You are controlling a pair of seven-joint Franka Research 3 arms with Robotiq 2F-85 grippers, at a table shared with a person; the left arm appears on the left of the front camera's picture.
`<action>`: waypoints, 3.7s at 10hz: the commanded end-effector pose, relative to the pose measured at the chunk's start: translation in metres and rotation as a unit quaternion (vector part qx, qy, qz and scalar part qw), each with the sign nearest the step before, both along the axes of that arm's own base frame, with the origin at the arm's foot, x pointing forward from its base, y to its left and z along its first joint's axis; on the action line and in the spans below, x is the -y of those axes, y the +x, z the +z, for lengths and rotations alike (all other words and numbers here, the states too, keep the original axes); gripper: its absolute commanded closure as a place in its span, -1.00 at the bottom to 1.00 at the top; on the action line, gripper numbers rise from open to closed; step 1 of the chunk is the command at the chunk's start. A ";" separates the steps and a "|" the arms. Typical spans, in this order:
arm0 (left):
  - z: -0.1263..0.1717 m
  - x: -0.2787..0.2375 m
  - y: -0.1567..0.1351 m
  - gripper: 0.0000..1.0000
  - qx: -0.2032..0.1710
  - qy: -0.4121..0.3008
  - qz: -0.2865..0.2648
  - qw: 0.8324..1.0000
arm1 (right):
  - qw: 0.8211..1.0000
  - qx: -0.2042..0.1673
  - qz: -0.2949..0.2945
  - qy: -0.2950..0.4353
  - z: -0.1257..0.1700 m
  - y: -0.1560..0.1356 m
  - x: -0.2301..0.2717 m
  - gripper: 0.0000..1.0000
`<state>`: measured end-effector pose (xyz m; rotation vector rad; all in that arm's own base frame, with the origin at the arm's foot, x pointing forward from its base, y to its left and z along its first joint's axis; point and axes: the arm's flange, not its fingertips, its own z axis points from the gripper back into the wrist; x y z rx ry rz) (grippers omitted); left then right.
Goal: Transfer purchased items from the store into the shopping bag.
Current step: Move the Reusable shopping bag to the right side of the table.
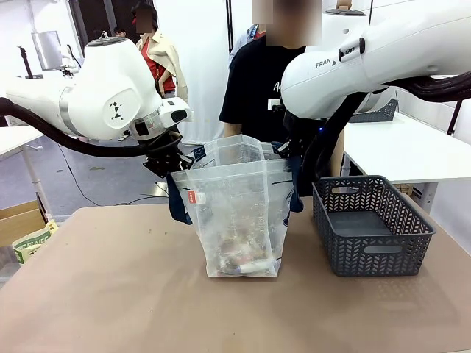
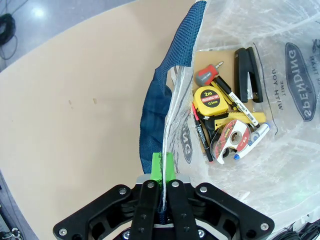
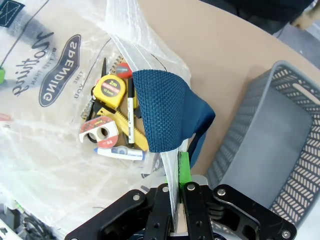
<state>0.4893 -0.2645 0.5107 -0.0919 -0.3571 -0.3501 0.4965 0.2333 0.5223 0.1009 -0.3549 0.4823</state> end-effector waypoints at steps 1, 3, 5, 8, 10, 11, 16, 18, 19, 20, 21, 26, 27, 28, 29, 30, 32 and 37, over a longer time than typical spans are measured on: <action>0.001 -0.001 0.001 1.00 0.000 -0.002 0.002 1.000 | 1.000 0.001 -0.001 0.000 0.001 0.000 0.001 1.00; 0.001 -0.001 0.001 1.00 0.000 -0.002 0.002 1.000 | 1.000 0.001 -0.001 0.000 0.001 0.000 0.001 1.00; 0.001 -0.001 0.001 1.00 0.000 -0.002 0.002 1.000 | 1.000 0.001 -0.001 0.000 0.001 0.000 0.001 1.00; 0.001 -0.001 0.001 1.00 0.000 -0.002 0.002 1.000 | 1.000 0.001 -0.001 0.000 0.001 0.000 0.001 1.00; 0.000 0.002 -0.001 1.00 -0.008 0.004 0.003 1.000 | 1.000 0.000 0.000 0.000 0.000 0.000 0.000 1.00; 0.001 0.004 -0.002 1.00 -0.012 0.003 0.007 1.000 | 1.000 -0.006 -0.021 0.015 0.002 -0.001 -0.004 1.00; 0.011 0.017 -0.004 1.00 -0.008 -0.012 0.025 1.000 | 0.992 -0.023 -0.115 0.048 0.002 0.000 -0.025 1.00; 0.016 0.021 -0.002 1.00 -0.010 -0.016 0.038 0.999 | 0.981 -0.036 -0.182 0.056 0.002 -0.002 -0.036 1.00; 0.017 0.023 0.000 1.00 -0.007 -0.015 0.043 0.999 | 0.977 -0.058 -0.197 0.063 0.002 -0.001 -0.041 1.00; 0.018 0.025 0.002 1.00 -0.007 -0.014 0.047 0.999 | 0.970 -0.063 -0.226 0.066 0.000 0.000 -0.047 1.00; 0.018 0.027 0.006 1.00 -0.012 -0.013 0.064 0.998 | 0.962 -0.078 -0.252 0.070 -0.001 0.000 -0.050 1.00; 0.009 0.028 0.008 1.00 -0.012 -0.046 0.029 0.998 | 0.970 -0.068 -0.223 0.073 -0.001 -0.002 -0.039 1.00; 0.009 0.038 0.008 1.00 -0.006 -0.057 0.033 0.998 | 0.963 -0.058 -0.250 0.081 -0.003 0.006 -0.042 1.00; 0.013 0.044 0.008 1.00 -0.002 -0.063 0.031 0.998 | 0.962 -0.068 -0.248 0.091 -0.004 0.011 -0.047 1.00; 0.015 0.049 0.009 1.00 0.007 -0.068 0.027 0.997 | 0.962 -0.067 -0.248 0.090 -0.004 0.014 -0.052 1.00; 0.016 0.055 0.008 1.00 0.006 -0.064 0.020 0.998 | 0.963 -0.076 -0.241 0.089 -0.006 0.017 -0.056 1.00; 0.016 0.064 0.007 1.00 0.008 -0.067 0.012 0.998 | 0.963 -0.090 -0.235 0.096 -0.009 0.027 -0.067 1.00; 0.013 0.069 0.000 1.00 0.003 -0.057 0.014 0.998 | 0.966 -0.090 -0.225 0.095 -0.014 0.032 -0.076 1.00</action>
